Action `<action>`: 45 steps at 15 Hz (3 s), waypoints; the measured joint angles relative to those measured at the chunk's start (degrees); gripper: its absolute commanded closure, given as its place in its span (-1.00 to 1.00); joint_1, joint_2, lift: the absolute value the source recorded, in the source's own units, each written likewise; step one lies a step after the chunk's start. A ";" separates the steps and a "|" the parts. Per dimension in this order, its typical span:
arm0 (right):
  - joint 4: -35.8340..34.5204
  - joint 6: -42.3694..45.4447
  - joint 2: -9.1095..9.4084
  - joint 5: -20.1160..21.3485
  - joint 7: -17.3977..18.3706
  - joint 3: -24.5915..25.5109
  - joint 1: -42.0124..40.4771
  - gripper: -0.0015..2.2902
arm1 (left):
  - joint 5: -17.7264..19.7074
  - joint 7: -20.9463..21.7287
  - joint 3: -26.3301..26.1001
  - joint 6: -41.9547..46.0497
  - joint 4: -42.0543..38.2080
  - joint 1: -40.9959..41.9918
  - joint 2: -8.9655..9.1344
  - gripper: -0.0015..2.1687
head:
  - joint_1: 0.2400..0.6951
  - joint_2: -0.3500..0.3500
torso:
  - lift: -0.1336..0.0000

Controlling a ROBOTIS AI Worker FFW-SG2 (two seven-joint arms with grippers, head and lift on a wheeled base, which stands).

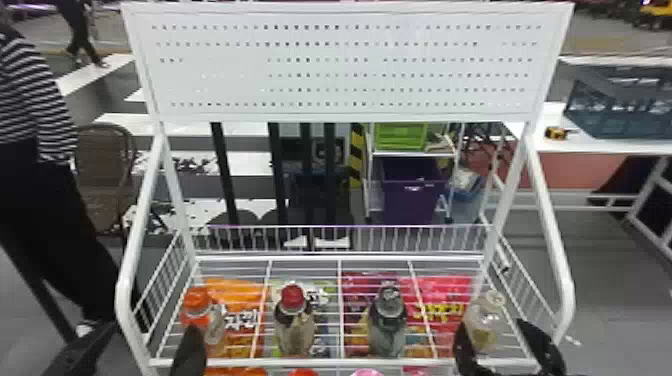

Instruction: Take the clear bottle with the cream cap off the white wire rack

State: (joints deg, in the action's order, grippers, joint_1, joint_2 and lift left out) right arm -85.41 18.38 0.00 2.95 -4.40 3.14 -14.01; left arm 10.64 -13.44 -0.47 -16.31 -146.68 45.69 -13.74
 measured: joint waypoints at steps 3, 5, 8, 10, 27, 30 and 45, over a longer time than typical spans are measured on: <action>4.30 -0.94 -0.26 0.22 -0.08 -0.14 3.83 -0.89 | -0.06 0.00 -0.06 0.13 -0.26 0.48 -0.19 -0.87 | 0.14 0.00 | 1.00; 6.05 -1.30 -0.42 0.19 -0.09 -0.15 5.31 -0.53 | -0.57 -0.13 -0.60 0.17 -0.26 0.75 -0.18 -0.87 | 0.14 0.00 | 1.00; 5.04 -3.12 -0.50 -0.53 -0.02 -0.08 5.16 0.53 | -1.67 -0.32 -1.89 0.27 -0.20 0.88 -0.08 -0.87 | 0.14 0.00 | 1.00; 2.22 -3.94 -0.55 -0.81 0.01 0.26 3.85 0.53 | -2.11 -0.36 -2.68 0.30 -0.14 0.85 -0.06 -0.87 | 0.14 0.00 | 1.00; -49.42 -21.18 -1.69 -2.62 -2.65 1.98 -31.43 0.53 | -2.32 -0.80 -1.97 2.78 1.23 0.36 0.14 -0.87 | 0.14 0.00 | 1.00; -53.16 -20.91 -1.84 -2.79 -3.35 2.98 -35.99 0.53 | -2.29 -0.98 -1.67 2.81 1.87 -0.23 0.26 -0.87 | 0.14 0.00 | 1.00; -53.39 -19.39 -1.83 -4.48 -3.86 4.50 -37.33 0.53 | -2.20 -1.15 -1.48 2.68 1.64 -0.43 0.29 -0.87 | 0.14 0.00 | 1.00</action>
State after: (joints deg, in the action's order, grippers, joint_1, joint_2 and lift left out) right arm -138.80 -1.01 -1.83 -1.53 -8.26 7.63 -51.34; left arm 8.44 -14.59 -1.95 -13.63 -145.04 45.26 -13.45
